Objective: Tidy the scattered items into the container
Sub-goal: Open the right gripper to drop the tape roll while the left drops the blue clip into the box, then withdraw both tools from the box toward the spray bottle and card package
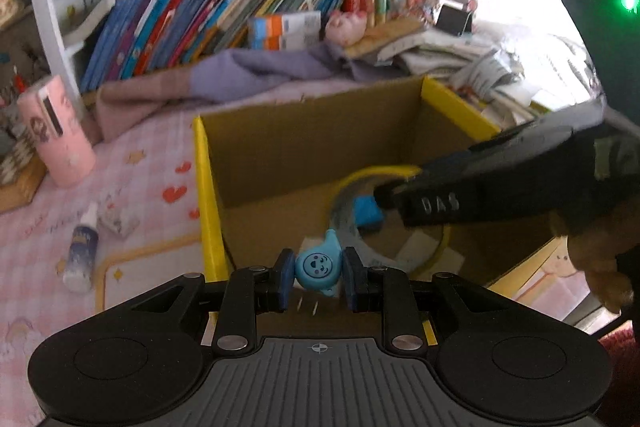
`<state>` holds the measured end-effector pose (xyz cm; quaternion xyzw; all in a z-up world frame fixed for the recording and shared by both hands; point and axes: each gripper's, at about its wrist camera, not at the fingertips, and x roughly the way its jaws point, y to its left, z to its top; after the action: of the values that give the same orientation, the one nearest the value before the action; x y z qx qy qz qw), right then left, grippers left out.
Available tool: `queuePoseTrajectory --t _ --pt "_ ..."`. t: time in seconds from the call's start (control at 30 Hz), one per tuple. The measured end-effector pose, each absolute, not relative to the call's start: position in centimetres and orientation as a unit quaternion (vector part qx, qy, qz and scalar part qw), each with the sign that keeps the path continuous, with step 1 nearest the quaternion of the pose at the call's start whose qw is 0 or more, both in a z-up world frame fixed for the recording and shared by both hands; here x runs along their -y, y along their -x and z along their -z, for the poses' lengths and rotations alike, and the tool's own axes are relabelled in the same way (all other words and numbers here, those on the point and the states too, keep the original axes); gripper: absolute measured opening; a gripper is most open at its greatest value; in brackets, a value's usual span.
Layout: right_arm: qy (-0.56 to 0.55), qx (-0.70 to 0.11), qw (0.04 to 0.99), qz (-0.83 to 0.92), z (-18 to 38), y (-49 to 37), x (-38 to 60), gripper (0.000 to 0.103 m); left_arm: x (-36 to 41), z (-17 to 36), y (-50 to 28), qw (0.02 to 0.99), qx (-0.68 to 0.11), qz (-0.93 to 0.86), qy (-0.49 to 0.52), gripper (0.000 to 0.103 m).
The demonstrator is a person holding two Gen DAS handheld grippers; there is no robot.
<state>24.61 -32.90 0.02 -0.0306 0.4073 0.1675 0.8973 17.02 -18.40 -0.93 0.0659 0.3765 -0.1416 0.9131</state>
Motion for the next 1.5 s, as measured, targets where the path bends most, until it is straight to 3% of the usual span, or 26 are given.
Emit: queuePoseTrajectory --t 0.2,0.27,0.33,0.53,0.93,1.17,1.5 --pt "0.005 -0.415 0.891 -0.184 0.4 -25.1 32.8 0.038 18.7 0.8 -16.5 0.915 -0.374 0.134 -0.072 0.025" --pt "-0.011 -0.412 0.892 -0.186 0.3 -25.1 33.0 0.045 18.6 0.4 -16.1 0.919 -0.364 0.138 -0.066 0.03" --pt "-0.022 -0.402 0.896 -0.186 -0.1 -24.9 33.2 0.058 18.7 0.0 -15.7 0.922 -0.353 0.143 -0.063 0.036" --pt "-0.036 -0.376 0.909 -0.176 -1.3 -23.7 33.7 0.068 18.7 -1.0 -14.0 0.936 -0.316 0.136 -0.073 0.056" --pt "-0.018 -0.331 0.932 -0.145 -3.4 -17.9 32.9 0.073 16.5 -2.5 -10.8 0.948 -0.28 0.13 -0.076 0.076" --pt "0.017 -0.268 0.957 -0.111 -4.7 -13.4 31.7 0.075 14.7 -3.1 -9.1 0.954 -0.259 0.139 -0.058 0.078" --pt "0.005 -0.268 0.962 -0.048 -4.5 -8.4 31.0 0.075 12.7 -3.2 -6.2 0.95 -0.253 0.171 -0.057 0.083"
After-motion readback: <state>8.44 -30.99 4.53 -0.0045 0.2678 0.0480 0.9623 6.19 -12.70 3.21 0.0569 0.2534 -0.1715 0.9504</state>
